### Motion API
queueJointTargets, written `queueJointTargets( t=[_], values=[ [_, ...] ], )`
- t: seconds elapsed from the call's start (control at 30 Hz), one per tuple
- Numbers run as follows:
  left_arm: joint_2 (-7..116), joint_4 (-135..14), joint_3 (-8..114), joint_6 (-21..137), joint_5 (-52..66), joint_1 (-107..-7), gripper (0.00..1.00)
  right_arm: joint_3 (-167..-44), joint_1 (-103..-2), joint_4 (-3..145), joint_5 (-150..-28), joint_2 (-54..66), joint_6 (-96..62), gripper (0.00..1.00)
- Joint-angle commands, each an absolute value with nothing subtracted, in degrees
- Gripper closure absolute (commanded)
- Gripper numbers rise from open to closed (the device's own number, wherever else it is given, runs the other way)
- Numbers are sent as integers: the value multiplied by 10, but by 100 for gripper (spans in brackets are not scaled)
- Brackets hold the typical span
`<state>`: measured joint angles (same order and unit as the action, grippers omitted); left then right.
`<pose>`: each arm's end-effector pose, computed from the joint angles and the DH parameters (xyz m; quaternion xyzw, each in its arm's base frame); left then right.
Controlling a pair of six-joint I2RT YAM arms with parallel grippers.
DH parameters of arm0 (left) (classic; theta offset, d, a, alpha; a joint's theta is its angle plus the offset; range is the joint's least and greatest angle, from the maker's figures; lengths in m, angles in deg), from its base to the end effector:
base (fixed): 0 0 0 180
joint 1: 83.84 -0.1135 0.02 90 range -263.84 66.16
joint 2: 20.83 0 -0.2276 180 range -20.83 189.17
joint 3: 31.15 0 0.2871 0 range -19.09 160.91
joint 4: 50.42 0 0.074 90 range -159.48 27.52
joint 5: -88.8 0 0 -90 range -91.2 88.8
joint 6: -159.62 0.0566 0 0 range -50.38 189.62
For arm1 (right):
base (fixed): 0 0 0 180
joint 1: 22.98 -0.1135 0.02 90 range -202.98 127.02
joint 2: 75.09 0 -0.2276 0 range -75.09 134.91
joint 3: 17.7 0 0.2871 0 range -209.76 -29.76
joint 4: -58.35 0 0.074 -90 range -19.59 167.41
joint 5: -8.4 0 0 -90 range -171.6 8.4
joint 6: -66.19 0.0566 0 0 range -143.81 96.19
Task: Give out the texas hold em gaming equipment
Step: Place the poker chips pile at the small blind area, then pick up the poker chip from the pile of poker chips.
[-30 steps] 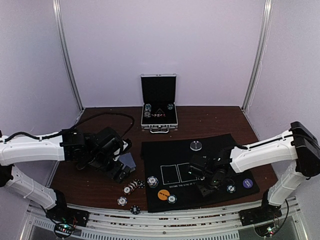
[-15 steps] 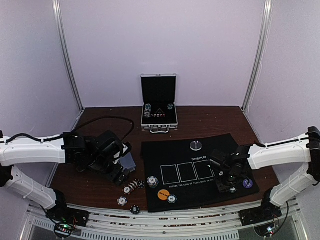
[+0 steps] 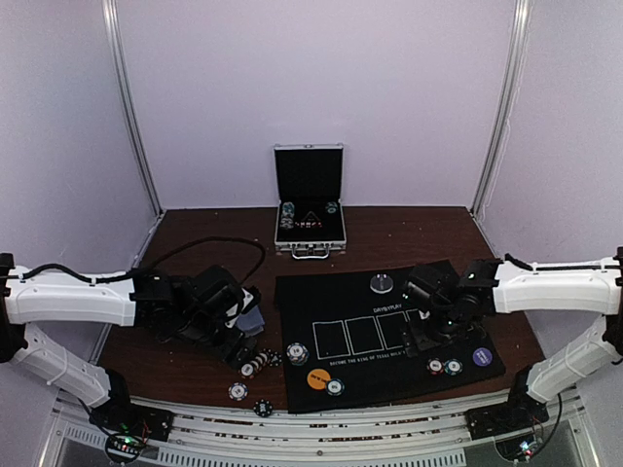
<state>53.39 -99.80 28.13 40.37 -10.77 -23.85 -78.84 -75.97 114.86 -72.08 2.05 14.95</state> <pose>0.1541 -0.2479 0.1415 0.2396 0.9418 -0.0977 0.2148 0.1786 0.2214 0.1324 -0.1095 0.9789 0.0517 0.1644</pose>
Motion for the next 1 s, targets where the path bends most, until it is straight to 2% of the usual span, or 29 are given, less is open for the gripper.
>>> queueJointTargets(
  t=[0.0, 0.23, 0.4, 0.5, 0.67, 0.97],
  values=[
    [523, -946, 261, 401, -107, -239, 6, -860, -757, 1164, -674, -27, 102, 0],
    [521, -888, 217, 404, -122, -239, 5, -908, -753, 1031, -661, -131, -35, 0],
    [533, -835, 183, 421, -87, -239, 4, -825, -752, 843, -697, -247, -106, 0],
    [546, -823, 175, 430, -80, -239, 4, -782, -751, 779, -711, -293, -118, 0],
    [578, -821, 176, 425, -72, -238, 11, -780, -751, 780, -749, -297, -121, 0],
    [569, -823, 136, 411, -78, -216, 13, -805, -752, 807, -801, -231, -131, 1]
  ],
)
